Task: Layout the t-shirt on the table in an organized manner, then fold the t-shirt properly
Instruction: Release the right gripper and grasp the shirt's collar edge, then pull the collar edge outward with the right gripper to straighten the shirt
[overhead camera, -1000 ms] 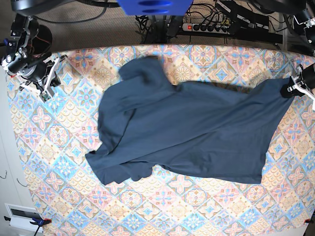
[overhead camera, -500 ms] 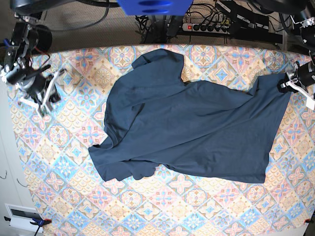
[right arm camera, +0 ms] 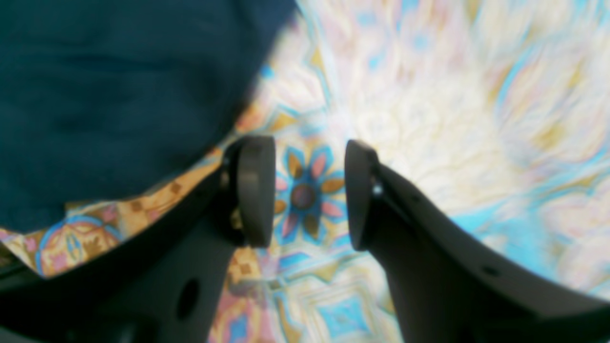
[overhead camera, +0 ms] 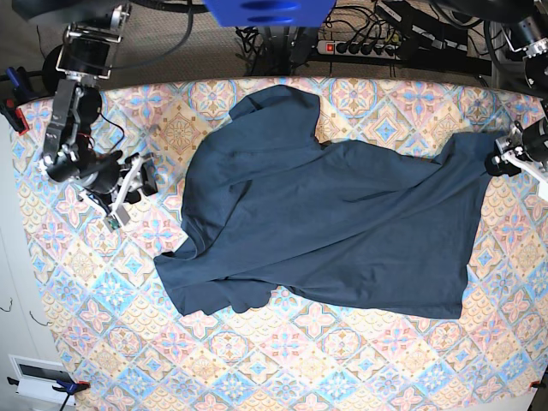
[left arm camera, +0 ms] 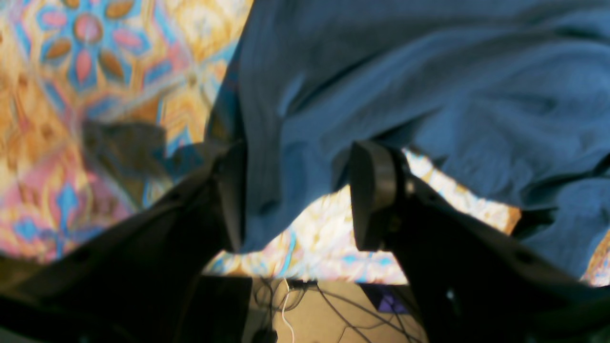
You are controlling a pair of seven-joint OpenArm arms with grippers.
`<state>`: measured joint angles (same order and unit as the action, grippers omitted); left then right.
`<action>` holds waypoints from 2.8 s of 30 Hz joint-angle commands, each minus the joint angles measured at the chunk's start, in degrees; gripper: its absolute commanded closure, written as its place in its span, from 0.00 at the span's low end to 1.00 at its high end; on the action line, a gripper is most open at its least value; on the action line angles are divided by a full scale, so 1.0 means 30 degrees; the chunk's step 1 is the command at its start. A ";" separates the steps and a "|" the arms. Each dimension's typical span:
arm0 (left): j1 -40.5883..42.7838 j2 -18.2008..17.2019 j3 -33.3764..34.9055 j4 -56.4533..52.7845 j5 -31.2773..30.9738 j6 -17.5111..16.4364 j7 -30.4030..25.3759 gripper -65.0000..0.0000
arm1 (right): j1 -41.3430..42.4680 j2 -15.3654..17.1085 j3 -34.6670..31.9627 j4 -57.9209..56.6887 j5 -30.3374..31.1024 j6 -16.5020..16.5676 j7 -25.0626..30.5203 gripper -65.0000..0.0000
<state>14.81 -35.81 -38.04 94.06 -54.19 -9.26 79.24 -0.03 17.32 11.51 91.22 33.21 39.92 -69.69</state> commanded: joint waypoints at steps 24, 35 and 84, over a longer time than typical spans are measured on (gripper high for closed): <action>-0.0086 -0.0356 -0.0081 0.0251 -0.0206 -0.0006 -0.0202 0.49 | 0.2135 -0.1832 0.1366 -0.4106 0.1926 0.0026 0.0622 0.63; -0.0086 -0.0356 -0.0081 0.0251 -0.0265 -0.0006 -0.0172 0.49 | 0.2839 -0.2536 0.1366 -0.5689 0.1896 0.0026 0.0622 0.63; -0.1288 -0.0209 -0.0081 0.0221 -0.0294 -0.0065 -0.1843 0.65 | -0.1528 0.3765 0.3241 -0.5484 0.5882 0.0026 0.0388 0.98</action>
<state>11.49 -35.05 -37.76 93.95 -54.17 -9.28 74.81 -5.65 27.05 20.78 73.87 49.60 39.83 -69.60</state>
